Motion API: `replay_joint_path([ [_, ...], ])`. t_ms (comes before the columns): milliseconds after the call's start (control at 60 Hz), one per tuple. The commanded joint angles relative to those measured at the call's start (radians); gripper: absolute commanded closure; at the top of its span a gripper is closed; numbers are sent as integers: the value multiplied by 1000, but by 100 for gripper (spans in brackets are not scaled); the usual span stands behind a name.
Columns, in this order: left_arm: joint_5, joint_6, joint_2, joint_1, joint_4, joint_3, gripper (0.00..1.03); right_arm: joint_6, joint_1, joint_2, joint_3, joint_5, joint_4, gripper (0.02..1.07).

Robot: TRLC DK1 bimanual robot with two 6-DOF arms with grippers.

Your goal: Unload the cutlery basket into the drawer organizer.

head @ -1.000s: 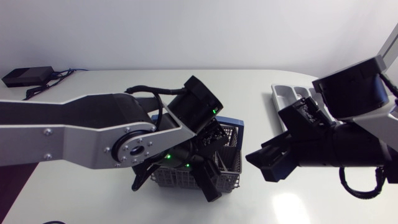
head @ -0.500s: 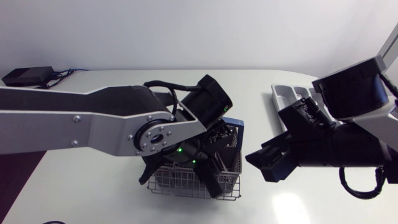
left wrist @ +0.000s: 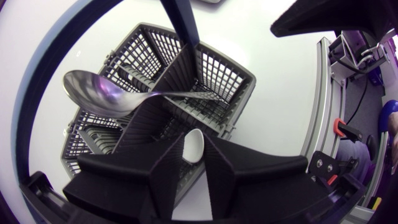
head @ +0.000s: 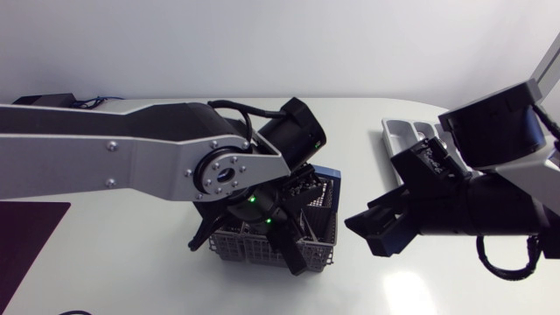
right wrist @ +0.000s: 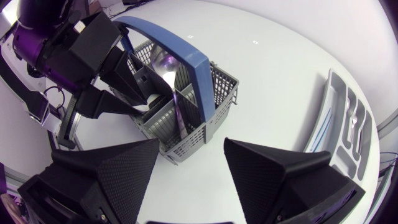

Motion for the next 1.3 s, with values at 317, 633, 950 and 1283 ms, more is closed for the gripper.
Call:
replay_joint_path([
  [317, -12, 2, 23, 20, -41, 23, 88, -14, 15, 4, -37, -7, 10, 31],
  [633, 5, -7, -117, 72, -48, 32, 100, -18, 17, -9, -35, -6, 10, 31],
  [950, 239, -34, -379, 147, 0, -25, 100, -35, 36, -112, -29, 4, 79, 31],
  [1283, 561, -79, -410, 178, 25, -36, 100, -294, 81, -195, 14, -27, 39, 21],
])
